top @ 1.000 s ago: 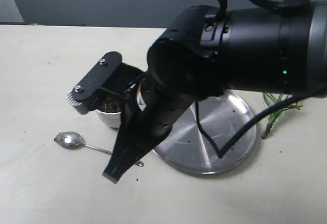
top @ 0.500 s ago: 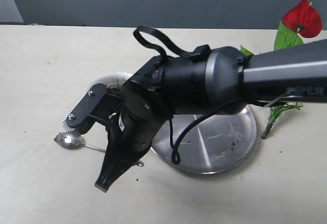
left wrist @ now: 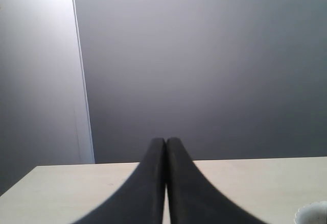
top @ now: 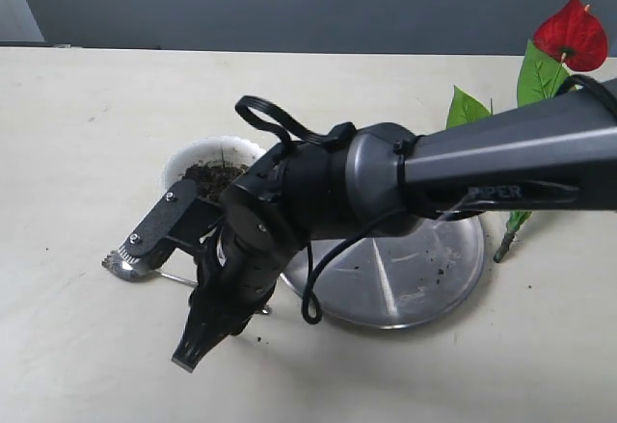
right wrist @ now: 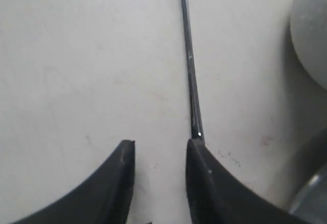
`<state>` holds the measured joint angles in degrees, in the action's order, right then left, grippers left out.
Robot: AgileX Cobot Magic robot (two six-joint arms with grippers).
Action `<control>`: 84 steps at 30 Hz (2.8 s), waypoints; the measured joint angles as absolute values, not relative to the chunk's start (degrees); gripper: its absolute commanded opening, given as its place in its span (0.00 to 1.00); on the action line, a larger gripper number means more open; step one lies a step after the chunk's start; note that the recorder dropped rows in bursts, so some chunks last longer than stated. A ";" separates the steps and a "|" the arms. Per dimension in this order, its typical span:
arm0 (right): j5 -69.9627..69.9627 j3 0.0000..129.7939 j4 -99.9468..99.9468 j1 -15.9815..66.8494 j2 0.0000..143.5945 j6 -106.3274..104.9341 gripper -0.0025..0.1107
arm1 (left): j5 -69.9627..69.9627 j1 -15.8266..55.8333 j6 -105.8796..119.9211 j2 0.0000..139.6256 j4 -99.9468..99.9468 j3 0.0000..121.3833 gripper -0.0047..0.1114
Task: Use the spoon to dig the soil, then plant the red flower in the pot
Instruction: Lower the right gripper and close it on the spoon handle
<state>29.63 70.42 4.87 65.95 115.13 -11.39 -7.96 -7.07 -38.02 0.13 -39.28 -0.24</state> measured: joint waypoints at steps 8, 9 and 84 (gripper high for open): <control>27.51 70.66 1.95 65.95 117.79 -11.62 0.31 | -7.96 -7.07 -38.02 0.13 -39.28 -0.24 0.04; 27.33 70.77 1.83 65.95 118.02 -11.62 0.30 | -7.96 -7.07 -38.02 0.13 -39.28 -0.24 0.04; 29.04 70.79 5.03 65.70 113.98 -11.77 0.38 | -7.96 -7.07 -38.02 0.13 -39.28 -0.24 0.04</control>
